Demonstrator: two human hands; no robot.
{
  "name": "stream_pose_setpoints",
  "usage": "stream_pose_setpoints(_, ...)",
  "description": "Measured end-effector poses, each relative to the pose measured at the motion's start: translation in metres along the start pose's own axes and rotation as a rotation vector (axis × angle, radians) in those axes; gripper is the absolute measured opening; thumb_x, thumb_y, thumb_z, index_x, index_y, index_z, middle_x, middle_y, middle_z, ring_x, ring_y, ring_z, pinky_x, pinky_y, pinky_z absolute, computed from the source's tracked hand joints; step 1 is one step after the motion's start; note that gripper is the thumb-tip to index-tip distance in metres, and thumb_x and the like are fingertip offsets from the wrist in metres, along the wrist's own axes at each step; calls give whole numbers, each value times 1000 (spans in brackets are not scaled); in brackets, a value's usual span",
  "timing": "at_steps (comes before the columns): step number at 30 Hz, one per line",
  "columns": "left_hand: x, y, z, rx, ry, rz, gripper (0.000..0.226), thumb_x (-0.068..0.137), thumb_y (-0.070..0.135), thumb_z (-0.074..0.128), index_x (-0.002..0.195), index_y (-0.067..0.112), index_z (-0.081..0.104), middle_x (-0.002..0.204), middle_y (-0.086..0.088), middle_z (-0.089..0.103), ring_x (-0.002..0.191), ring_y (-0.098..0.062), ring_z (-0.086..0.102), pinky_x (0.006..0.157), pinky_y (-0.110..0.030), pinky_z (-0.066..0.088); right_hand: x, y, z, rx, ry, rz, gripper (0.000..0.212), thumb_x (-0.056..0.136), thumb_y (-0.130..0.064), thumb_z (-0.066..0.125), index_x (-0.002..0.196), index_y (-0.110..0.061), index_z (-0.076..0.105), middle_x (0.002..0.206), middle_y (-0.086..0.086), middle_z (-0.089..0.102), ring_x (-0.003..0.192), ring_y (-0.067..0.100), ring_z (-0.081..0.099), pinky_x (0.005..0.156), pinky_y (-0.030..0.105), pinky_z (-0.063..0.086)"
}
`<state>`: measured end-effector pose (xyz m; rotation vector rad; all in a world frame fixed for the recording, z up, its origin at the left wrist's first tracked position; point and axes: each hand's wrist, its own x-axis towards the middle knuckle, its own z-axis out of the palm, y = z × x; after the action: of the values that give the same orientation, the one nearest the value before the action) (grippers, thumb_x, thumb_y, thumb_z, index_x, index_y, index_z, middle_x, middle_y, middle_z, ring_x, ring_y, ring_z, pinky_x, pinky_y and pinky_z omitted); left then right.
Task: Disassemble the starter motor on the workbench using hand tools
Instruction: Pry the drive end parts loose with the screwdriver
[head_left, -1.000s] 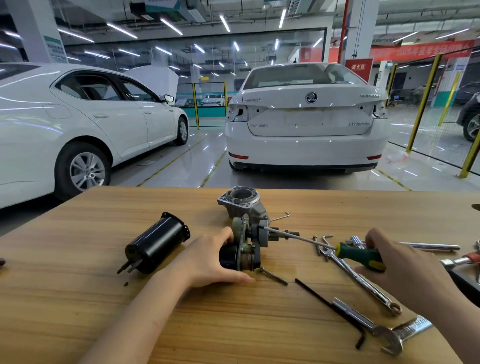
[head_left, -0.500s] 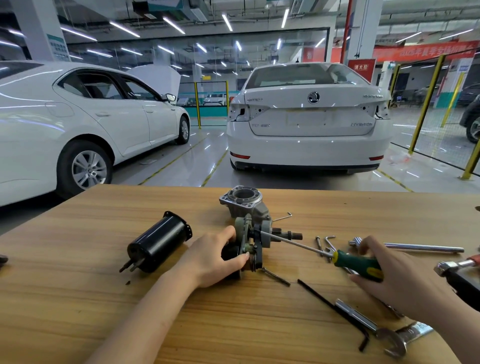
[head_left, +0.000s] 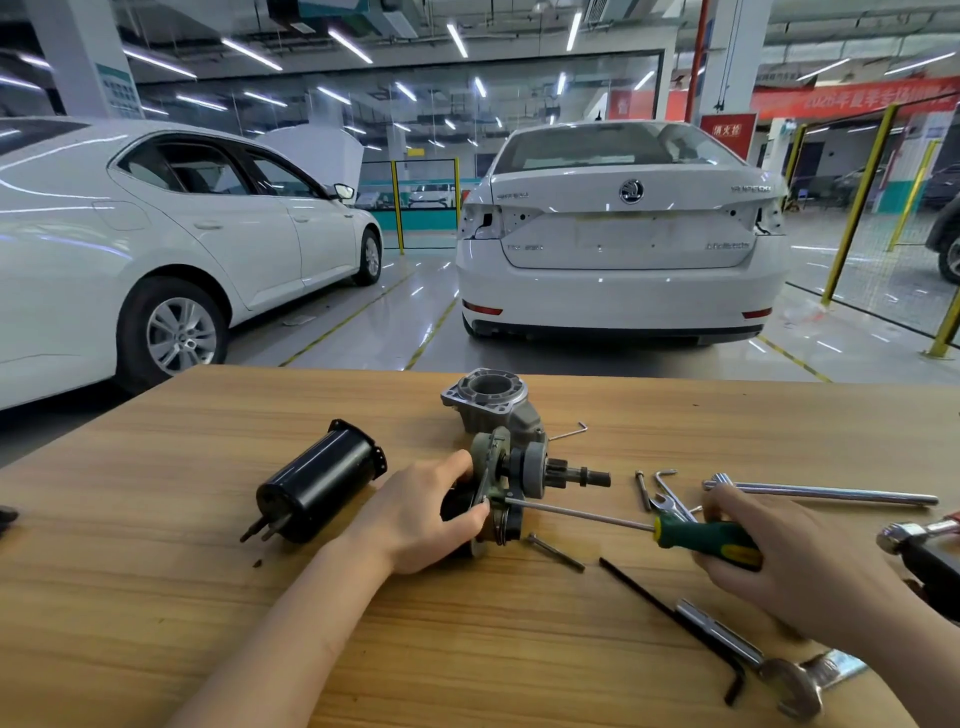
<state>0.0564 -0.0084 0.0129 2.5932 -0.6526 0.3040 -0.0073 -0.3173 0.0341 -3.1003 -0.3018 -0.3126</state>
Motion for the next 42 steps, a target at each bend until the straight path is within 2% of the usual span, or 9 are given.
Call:
stream_pose_setpoints(10,-1,0,-1,-39,40,51,46,72,60,30,82,19,48,74,-1,56,70,-17,52,68,-42,46,0,0,7,13,107,-31,27,82,-61,45,90,-41,29,76,-19,45,65,-4,41,42,15,25)
stream_pose_setpoints(15,-2,-2,-1,-79,38,41,49,76,62,29,83,18,49,73,-1,57,69,-15,53,66,-43,46,2,-5,4,-21,393,-98,52,40,-29,93,71,-20,52,55,-12,49,43,9,39,47,8,17)
stream_pose_setpoints(20,-2,2,2,-105,161,4,45,77,61,23,92,25,46,90,13,50,86,-2,45,74,-19,36,5,-11,12,-66,598,-48,54,33,-15,95,65,-11,51,54,0,57,42,26,54,53,24,31)
stream_pose_setpoints(24,2,26,2,177,473,263,30,81,37,46,79,10,59,79,3,56,80,-10,45,71,-23,36,5,-12,17,-36,615,-37,57,32,-11,94,64,-14,47,55,0,55,43,26,53,54,26,32)
stream_pose_setpoints(26,6,47,8,335,461,430,25,80,31,49,78,12,66,77,2,64,73,-13,54,68,-25,39,5,-12,17,-13,598,-50,63,32,-11,93,66,-18,41,54,-1,55,43,26,53,53,27,33)
stream_pose_setpoints(30,10,89,41,562,207,502,38,83,42,43,99,20,71,91,9,71,74,-5,64,62,-18,52,3,-13,18,6,552,-42,55,32,-12,93,64,-14,49,55,-2,55,45,24,55,50,29,41)
stream_pose_setpoints(34,18,121,54,589,175,406,27,80,37,65,100,19,68,86,7,69,73,-6,62,58,-17,51,-3,-17,18,11,495,-5,51,30,-12,93,65,-11,56,56,1,58,49,27,60,50,33,49)
stream_pose_setpoints(39,14,118,48,580,115,417,16,60,32,80,66,27,66,61,13,63,56,-1,55,46,-12,45,-15,-17,8,30,440,4,52,35,-39,93,70,-14,64,63,1,64,54,26,64,51,37,52)
stream_pose_setpoints(42,10,112,52,582,121,443,16,59,31,80,64,28,66,56,14,61,54,0,53,46,-10,42,-27,0,-1,186,430,151,43,68,-61,48,79,-23,65,74,0,66,64,26,62,57,38,48)
